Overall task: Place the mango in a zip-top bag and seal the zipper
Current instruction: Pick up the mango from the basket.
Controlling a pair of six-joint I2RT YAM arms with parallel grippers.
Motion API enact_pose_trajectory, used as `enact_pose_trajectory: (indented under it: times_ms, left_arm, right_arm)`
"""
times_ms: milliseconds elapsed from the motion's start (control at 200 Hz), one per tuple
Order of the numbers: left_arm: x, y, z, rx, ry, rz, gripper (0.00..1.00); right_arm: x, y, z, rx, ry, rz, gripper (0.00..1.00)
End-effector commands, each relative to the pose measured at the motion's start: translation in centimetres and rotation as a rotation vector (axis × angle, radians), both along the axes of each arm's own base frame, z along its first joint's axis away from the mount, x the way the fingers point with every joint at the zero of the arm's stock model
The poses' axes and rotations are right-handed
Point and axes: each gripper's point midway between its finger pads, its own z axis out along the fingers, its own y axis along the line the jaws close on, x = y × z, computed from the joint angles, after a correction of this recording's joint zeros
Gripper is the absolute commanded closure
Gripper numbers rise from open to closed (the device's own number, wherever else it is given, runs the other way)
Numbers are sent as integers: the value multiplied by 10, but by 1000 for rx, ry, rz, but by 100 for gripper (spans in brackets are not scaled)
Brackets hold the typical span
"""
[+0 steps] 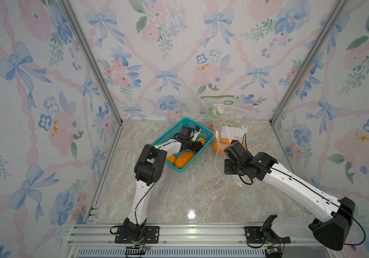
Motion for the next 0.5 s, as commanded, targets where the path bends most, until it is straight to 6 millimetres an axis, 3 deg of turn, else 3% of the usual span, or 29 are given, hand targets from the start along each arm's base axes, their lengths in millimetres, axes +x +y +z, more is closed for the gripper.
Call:
enact_pose_trajectory:
  times_ms: [0, 120, 245, 390, 490]
  left_arm:
    - [0, 4, -13, 34, 29, 3, 28]
    - [2, 7, -8, 43, 14, 16, 48]
    - [4, 12, 18, 28, -25, 25, 63]
    - [3, 18, 71, -13, -103, 33, 66]
    - [-9, 21, 108, -55, -144, 28, 66]
  right_arm:
    - [2, 1, -6, -8, 4, 7, 100]
    - [3, 2, -7, -3, 2, 4, 100]
    - [4, 3, -7, 2, -3, 4, 100]
    - [6, 5, -5, 14, -18, 5, 100]
    - [7, 6, -3, 27, -29, 6, 100]
